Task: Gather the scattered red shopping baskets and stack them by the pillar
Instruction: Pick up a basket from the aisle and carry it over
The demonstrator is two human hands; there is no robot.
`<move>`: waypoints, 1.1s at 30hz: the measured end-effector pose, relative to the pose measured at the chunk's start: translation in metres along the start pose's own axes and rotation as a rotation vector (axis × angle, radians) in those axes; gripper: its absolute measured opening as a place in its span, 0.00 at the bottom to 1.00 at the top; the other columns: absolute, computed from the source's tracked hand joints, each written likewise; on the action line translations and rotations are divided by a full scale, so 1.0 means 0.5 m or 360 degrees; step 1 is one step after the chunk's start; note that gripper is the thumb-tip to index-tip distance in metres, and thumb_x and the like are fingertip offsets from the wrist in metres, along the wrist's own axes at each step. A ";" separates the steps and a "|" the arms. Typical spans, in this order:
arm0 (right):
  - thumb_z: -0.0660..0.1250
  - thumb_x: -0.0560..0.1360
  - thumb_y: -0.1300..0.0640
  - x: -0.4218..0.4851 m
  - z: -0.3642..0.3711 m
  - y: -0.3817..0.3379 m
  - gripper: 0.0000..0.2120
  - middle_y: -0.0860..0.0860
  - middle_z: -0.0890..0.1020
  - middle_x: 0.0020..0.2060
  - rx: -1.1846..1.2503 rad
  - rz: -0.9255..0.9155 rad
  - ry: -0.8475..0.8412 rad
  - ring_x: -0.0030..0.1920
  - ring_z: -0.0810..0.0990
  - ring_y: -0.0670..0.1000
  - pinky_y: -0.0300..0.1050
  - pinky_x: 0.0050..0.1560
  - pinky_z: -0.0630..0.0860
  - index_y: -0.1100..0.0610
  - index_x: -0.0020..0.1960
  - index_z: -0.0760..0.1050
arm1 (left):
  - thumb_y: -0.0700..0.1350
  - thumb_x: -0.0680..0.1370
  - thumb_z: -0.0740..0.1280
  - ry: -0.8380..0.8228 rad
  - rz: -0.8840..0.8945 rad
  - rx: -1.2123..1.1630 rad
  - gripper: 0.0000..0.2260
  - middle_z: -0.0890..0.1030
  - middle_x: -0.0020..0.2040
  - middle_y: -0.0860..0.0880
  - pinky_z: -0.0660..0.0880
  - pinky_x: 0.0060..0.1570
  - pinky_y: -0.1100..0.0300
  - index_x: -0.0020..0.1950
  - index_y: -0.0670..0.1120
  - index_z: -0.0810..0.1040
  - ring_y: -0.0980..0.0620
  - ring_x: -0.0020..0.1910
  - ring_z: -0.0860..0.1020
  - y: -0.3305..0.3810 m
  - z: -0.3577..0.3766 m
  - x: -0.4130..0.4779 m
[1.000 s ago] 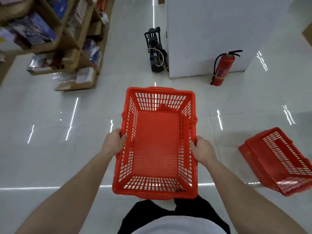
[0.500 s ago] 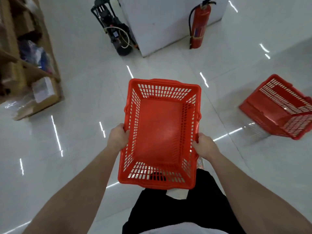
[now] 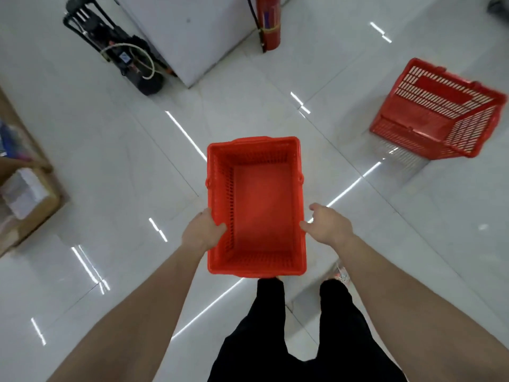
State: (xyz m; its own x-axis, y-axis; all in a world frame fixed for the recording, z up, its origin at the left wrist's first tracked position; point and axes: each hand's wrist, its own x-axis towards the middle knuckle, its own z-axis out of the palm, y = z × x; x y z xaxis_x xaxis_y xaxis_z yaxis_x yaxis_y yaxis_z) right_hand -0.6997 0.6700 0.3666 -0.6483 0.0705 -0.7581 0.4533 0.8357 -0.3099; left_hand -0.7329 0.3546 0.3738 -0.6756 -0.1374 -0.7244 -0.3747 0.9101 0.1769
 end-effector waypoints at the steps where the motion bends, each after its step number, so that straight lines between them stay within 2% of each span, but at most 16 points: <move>1: 0.64 0.73 0.39 -0.012 -0.022 0.001 0.29 0.50 0.80 0.60 -0.0071 -0.0026 0.0045 0.60 0.79 0.55 0.49 0.47 0.72 0.52 0.70 0.69 | 0.57 0.73 0.66 -0.0025 0.0052 0.0108 0.26 0.80 0.58 0.44 0.77 0.54 0.45 0.68 0.46 0.71 0.42 0.54 0.79 0.022 -0.003 -0.018; 4: 0.65 0.71 0.35 -0.066 -0.108 0.031 0.36 0.52 0.77 0.65 -0.0229 -0.0046 0.0159 0.63 0.77 0.57 0.52 0.55 0.75 0.52 0.74 0.67 | 0.61 0.70 0.63 -0.0033 0.0177 0.0364 0.30 0.77 0.61 0.45 0.77 0.55 0.44 0.68 0.47 0.71 0.42 0.57 0.77 0.115 -0.012 -0.081; 8: 0.65 0.72 0.35 -0.157 -0.238 0.148 0.35 0.54 0.75 0.67 -0.0305 0.0080 0.0323 0.65 0.74 0.58 0.54 0.60 0.71 0.53 0.72 0.69 | 0.65 0.70 0.64 0.0067 0.0356 0.0567 0.36 0.73 0.68 0.45 0.73 0.61 0.45 0.73 0.48 0.67 0.41 0.65 0.73 0.291 -0.011 -0.170; 14: 0.66 0.71 0.35 -0.305 -0.452 0.405 0.34 0.54 0.73 0.68 -0.0163 0.0352 0.0488 0.67 0.73 0.58 0.55 0.60 0.70 0.51 0.71 0.70 | 0.65 0.71 0.64 0.0174 0.0636 0.0554 0.35 0.74 0.68 0.44 0.71 0.62 0.45 0.73 0.48 0.69 0.41 0.67 0.72 0.617 0.011 -0.293; 17: 0.66 0.70 0.36 -0.369 -0.549 0.521 0.30 0.54 0.76 0.64 -0.0100 0.0450 0.0625 0.62 0.76 0.58 0.55 0.59 0.72 0.51 0.67 0.72 | 0.65 0.71 0.65 0.0186 0.0783 0.0528 0.37 0.71 0.72 0.44 0.70 0.65 0.47 0.76 0.47 0.66 0.43 0.69 0.71 0.778 0.024 -0.344; 20: 0.66 0.70 0.35 -0.406 -0.623 0.609 0.32 0.54 0.76 0.64 -0.0025 0.0539 0.0761 0.62 0.76 0.58 0.55 0.58 0.72 0.51 0.68 0.71 | 0.65 0.71 0.65 0.0224 0.0915 0.0539 0.38 0.69 0.74 0.46 0.69 0.66 0.47 0.77 0.48 0.64 0.44 0.70 0.70 0.911 0.031 -0.383; 27: 0.63 0.70 0.34 -0.367 -0.714 0.730 0.33 0.54 0.75 0.64 0.0096 0.0654 0.0782 0.62 0.75 0.59 0.55 0.56 0.70 0.52 0.69 0.70 | 0.66 0.69 0.64 0.0253 0.1043 0.0667 0.37 0.72 0.71 0.47 0.72 0.61 0.46 0.74 0.50 0.67 0.44 0.67 0.72 1.132 0.029 -0.369; 33: 0.64 0.71 0.35 -0.224 -0.815 0.815 0.33 0.53 0.76 0.63 0.0073 0.0744 0.0697 0.61 0.76 0.58 0.53 0.50 0.69 0.52 0.69 0.70 | 0.68 0.68 0.62 0.0177 0.0985 0.0772 0.39 0.72 0.72 0.48 0.74 0.60 0.45 0.75 0.51 0.66 0.44 0.67 0.73 1.280 0.032 -0.216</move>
State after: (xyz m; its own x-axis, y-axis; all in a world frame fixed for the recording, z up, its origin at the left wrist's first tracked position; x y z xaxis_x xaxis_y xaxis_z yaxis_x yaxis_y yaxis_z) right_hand -0.6916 1.2243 0.5589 -0.5611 0.6458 -0.5179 0.7682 0.6393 -0.0351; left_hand -0.8896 0.9580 0.5544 -0.7397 0.4341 -0.5142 0.3907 0.8992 0.1970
